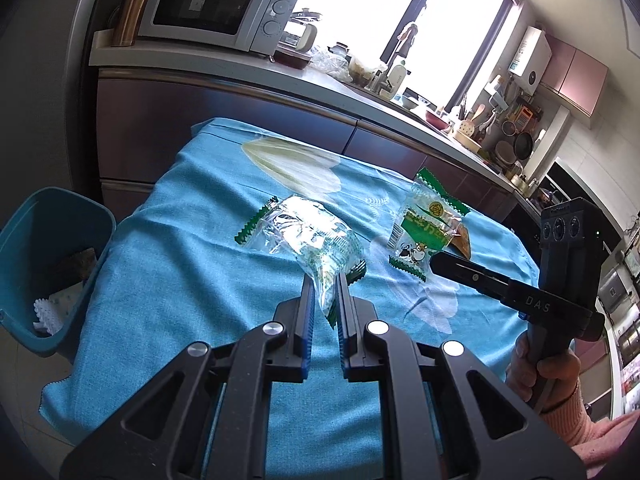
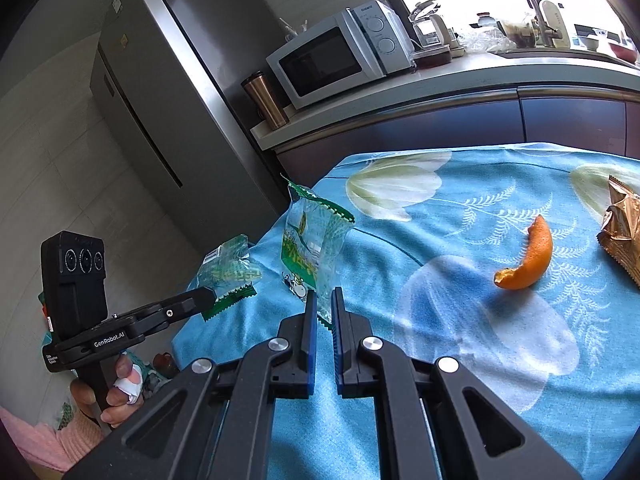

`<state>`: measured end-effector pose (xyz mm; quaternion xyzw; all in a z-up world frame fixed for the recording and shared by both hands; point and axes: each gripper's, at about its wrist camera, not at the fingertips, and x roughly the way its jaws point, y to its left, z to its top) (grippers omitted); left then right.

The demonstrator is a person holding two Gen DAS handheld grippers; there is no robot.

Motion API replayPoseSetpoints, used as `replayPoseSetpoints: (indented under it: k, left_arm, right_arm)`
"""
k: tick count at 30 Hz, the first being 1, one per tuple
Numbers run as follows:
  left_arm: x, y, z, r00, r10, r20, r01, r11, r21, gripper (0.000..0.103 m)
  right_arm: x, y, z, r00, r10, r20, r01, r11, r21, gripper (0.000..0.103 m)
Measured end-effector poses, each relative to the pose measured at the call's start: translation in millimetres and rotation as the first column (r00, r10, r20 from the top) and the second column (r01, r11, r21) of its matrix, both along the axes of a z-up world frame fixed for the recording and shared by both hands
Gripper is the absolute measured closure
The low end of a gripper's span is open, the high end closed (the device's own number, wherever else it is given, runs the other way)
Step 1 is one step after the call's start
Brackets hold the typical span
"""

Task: Collect trash
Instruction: 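Carry the clear and green wrappers over to the teal bin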

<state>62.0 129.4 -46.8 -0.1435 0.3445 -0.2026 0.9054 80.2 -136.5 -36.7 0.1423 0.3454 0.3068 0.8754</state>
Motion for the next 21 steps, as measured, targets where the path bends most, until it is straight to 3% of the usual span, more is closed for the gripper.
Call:
replayPoseSetpoints:
  k: [21]
  left_arm:
    - [-23,29,7,0.998,0.055,0.018,-0.055,0.998,0.010,0.092]
  right_arm:
    - [1,29,0,0.998,0.059,0.000,-0.059,0.998,0.000,0.097]
